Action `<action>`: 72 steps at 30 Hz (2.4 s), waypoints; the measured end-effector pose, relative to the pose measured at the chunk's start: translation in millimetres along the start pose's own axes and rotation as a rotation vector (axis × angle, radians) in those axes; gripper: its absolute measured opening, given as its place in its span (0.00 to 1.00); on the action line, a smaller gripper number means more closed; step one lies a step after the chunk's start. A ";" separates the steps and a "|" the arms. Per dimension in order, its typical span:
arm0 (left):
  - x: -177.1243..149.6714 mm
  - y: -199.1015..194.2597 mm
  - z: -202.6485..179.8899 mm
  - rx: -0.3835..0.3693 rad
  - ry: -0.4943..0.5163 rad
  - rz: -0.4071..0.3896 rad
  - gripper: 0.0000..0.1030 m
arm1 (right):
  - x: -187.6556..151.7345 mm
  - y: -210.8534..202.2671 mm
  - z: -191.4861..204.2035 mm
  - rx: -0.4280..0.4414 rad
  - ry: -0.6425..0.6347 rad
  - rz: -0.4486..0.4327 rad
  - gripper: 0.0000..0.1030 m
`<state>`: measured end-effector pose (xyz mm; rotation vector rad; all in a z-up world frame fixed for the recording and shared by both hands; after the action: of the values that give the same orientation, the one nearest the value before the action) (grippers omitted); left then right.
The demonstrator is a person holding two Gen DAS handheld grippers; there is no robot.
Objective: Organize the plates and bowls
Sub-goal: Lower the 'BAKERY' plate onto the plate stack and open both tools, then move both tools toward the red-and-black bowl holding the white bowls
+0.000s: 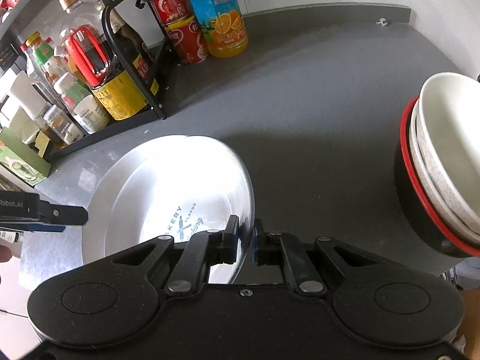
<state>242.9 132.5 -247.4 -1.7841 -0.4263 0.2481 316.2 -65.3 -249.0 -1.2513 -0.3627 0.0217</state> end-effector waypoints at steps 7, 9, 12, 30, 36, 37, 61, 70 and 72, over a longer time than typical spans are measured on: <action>-0.1 20.5 8.1 0.031 -0.002 0.026 0.71 | -4.4 5.5 1.3 -0.004 -0.010 0.008 0.09; -0.6 27.4 7.4 0.040 0.003 0.038 0.71 | -4.4 6.8 3.0 -0.010 -0.019 0.007 0.10; 0.6 34.3 9.6 0.075 0.002 0.039 0.71 | -2.8 8.9 5.7 -0.027 -0.031 0.008 0.11; 11.0 37.6 15.0 0.167 0.021 -0.025 0.80 | -6.7 28.4 10.9 -0.118 -0.079 0.029 0.45; 10.6 37.7 13.6 0.199 0.024 -0.038 0.80 | -6.7 29.8 10.0 -0.106 -0.060 0.048 0.52; 11.3 36.9 13.3 0.214 0.031 -0.043 0.80 | -7.1 30.0 10.5 -0.099 -0.057 0.052 0.53; 0.9 -4.4 -9.1 0.207 0.014 -0.059 0.80 | -6.5 -18.5 9.0 -0.040 -0.107 -0.004 0.76; -27.2 -19.9 -39.0 0.184 -0.013 -0.083 0.80 | -6.2 -47.0 -8.7 0.025 -0.167 -0.031 0.91; -30.9 -20.2 -48.1 0.181 -0.010 -0.090 0.80 | -6.7 -55.4 -14.4 0.022 -0.183 -0.044 0.91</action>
<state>230.3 81.3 -217.4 -1.5830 -0.4754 0.2248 303.9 -97.8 -203.1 -1.2224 -0.5471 0.1024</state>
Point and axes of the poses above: each gripper's, at about its wrist camera, not at the fingertips, and y roughly the way its jaws point, z to its left, x to its top, the point moved 10 cm from there along y, roughly the way its jaws point, and after that the axes turned 14 degrees about z, right-handed, at the moved point
